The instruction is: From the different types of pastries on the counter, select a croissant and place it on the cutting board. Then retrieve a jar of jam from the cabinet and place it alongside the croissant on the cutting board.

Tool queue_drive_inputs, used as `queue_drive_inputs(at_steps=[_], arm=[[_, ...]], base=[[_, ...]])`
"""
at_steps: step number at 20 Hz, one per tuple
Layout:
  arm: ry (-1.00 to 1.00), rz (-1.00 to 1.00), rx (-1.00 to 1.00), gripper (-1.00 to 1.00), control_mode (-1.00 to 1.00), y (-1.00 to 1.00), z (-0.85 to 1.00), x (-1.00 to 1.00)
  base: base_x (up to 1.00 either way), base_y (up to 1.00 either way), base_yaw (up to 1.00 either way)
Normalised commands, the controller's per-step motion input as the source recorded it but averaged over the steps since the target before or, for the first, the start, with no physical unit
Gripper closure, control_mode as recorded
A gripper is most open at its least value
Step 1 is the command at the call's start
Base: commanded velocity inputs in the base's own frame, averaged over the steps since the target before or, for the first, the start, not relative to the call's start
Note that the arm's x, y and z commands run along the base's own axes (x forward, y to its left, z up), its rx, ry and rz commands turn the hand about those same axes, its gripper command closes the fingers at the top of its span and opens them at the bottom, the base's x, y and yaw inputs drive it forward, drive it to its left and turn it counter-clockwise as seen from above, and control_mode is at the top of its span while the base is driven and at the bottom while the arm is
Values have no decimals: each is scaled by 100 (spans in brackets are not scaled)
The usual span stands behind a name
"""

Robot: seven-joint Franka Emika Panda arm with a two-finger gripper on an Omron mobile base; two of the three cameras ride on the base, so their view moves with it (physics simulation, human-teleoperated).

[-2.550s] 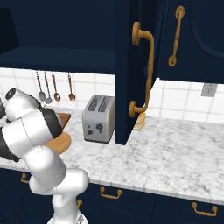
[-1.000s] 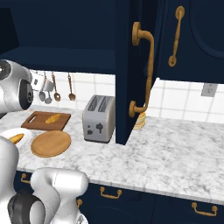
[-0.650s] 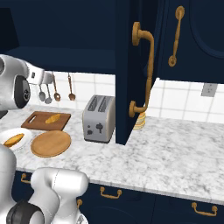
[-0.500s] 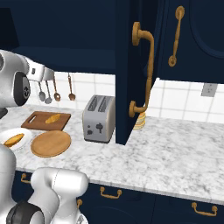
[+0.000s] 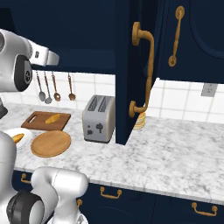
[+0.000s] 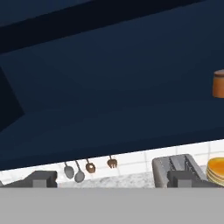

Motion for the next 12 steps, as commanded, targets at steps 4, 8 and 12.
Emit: queue_drive_inputs(at_steps=[4,8,12], arm=[[-19,-4,-14,-100,-100,-8,20,-11],[-7,-7,-9,-100,-100,-4,-8,1],[0,-12,-2,-100,-100,-17,-4,7]], base=[[0,0,0],[0,0,0],[0,0,0]])
